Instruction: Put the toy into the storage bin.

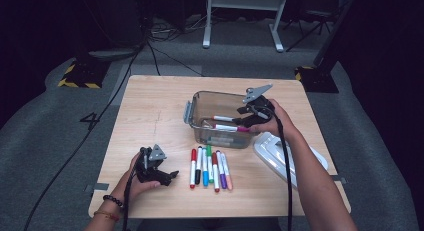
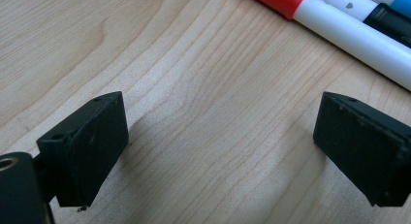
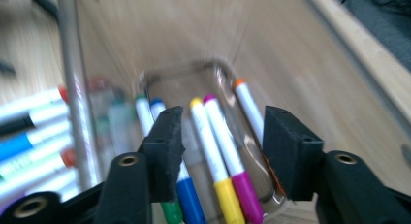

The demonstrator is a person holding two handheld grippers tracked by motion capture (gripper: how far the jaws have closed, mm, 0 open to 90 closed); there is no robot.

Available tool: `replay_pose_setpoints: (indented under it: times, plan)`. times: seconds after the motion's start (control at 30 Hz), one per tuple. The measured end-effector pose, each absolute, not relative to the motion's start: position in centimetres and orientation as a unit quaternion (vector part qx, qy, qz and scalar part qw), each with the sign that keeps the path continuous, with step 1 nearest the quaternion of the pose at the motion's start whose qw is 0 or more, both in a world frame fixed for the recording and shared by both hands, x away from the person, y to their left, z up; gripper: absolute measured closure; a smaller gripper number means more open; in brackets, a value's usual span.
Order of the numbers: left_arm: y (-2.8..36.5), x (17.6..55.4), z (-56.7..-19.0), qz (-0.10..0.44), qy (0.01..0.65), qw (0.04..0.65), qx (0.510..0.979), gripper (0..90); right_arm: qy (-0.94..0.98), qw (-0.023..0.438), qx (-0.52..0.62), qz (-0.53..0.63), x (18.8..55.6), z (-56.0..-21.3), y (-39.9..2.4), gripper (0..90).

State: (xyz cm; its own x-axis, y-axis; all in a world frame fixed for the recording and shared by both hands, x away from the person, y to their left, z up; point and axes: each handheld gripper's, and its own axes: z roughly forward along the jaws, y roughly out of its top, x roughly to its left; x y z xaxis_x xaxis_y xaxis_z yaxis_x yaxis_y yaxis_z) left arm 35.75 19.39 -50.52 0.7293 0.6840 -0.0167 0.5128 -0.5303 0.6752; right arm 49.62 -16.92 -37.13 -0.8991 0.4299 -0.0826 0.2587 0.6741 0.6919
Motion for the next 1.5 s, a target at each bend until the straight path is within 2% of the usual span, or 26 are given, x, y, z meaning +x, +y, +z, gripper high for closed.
replay_pose_setpoints:
  times: [0.2,0.43,0.7,0.97,1.5]
  plan:
    - [19.4,35.8,-50.5,0.126,0.346,0.340,0.866,5.9,0.883,0.157,0.220,0.383,48.0,-36.2,-18.2,34.3]
    - [19.4,35.8,-50.5,0.126,0.346,0.340,0.866,6.0,0.868,0.177,0.227,0.404,45.5,-35.0,-19.4,27.1]
    - [19.4,35.8,-50.5,0.126,0.346,0.340,0.866,5.9,0.860,0.208,0.228,0.407,42.1,-34.8,-20.5,26.0]
    - [19.4,35.7,-50.5,0.126,0.346,0.339,0.866,6.0,0.851,0.217,0.234,0.418,39.0,-35.3,-21.4,28.0]
    - [19.4,35.7,-50.5,0.126,0.346,0.340,0.866,6.0,0.855,0.173,0.230,0.431,34.9,-41.1,-21.0,28.9]
